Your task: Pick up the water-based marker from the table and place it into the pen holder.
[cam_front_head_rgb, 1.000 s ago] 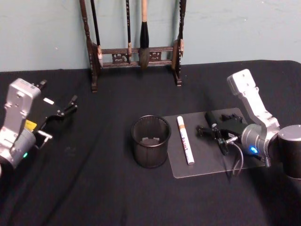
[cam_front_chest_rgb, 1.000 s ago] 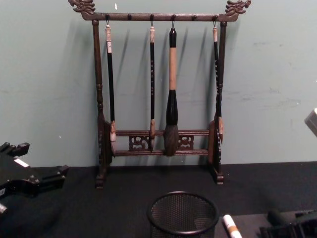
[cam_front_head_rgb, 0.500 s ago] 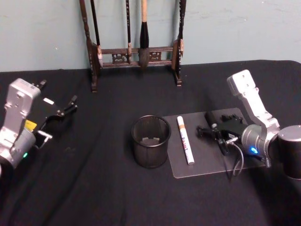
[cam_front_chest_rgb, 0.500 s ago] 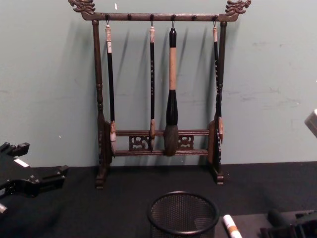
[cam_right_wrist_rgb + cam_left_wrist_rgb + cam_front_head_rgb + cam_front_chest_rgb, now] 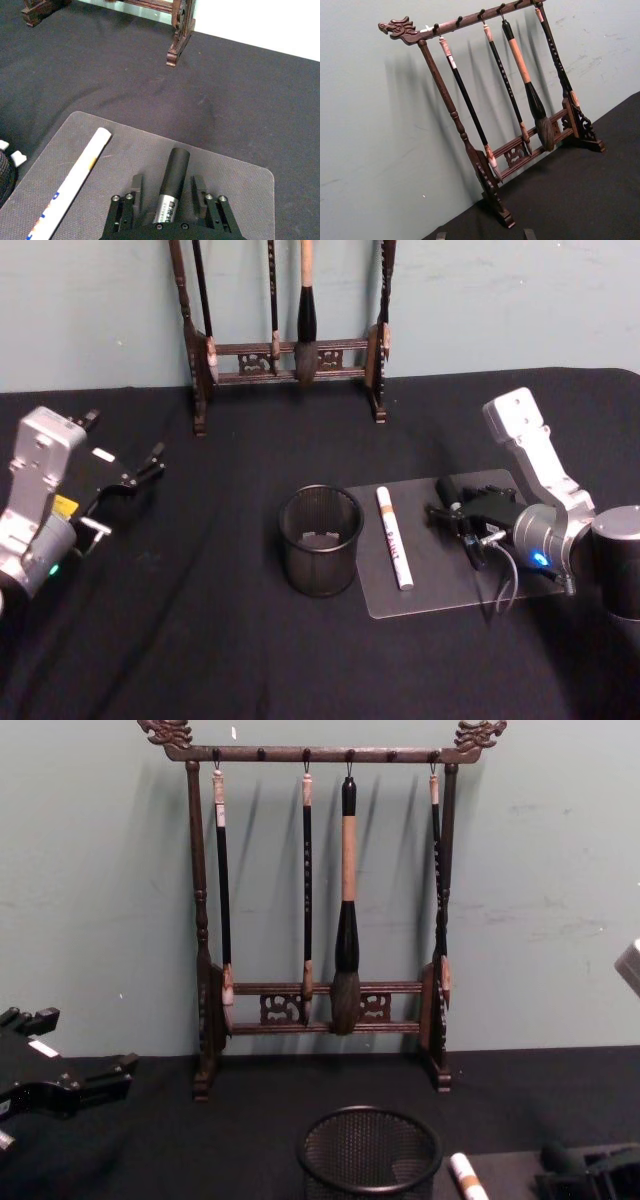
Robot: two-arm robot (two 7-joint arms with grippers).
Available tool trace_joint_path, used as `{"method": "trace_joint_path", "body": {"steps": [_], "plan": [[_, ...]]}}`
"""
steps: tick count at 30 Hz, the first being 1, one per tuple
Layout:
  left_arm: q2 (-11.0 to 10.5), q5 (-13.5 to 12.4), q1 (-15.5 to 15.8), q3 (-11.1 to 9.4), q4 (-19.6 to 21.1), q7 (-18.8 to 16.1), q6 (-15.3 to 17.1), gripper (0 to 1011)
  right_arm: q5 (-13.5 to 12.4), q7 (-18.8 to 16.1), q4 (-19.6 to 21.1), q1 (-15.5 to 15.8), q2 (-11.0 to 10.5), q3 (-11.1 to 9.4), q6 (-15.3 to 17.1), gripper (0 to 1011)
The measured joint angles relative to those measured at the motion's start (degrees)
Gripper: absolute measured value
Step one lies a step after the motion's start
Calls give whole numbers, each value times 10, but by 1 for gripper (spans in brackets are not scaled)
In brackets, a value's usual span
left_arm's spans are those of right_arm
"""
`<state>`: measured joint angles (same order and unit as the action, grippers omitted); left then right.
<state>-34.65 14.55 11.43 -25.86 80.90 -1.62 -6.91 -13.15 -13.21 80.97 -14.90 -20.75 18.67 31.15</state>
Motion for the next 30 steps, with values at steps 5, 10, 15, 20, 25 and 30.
{"method": "trace_joint_path", "body": {"steps": [5, 10, 15, 20, 25, 30], "plan": [[0, 0, 0, 0, 0, 0, 0, 1001, 0, 0, 0, 0, 0, 0, 0, 531], [0, 0, 0, 0, 0, 0, 0, 1001, -1, 0, 0, 0, 0, 0, 0, 367], [0, 0, 0, 0, 0, 0, 0, 1001, -1, 1, 0, 0, 0, 0, 0, 239], [0, 0, 0, 0, 0, 0, 0, 1001, -1, 1, 0, 0, 0, 0, 0, 239], [0, 0, 0, 0, 0, 0, 0, 1001, -1, -1, 2, 1, 1, -3, -3, 239], [0, 0, 0, 0, 0, 0, 0, 1001, 6, -6, 16, 13, 1, -14, -41, 239]]}}
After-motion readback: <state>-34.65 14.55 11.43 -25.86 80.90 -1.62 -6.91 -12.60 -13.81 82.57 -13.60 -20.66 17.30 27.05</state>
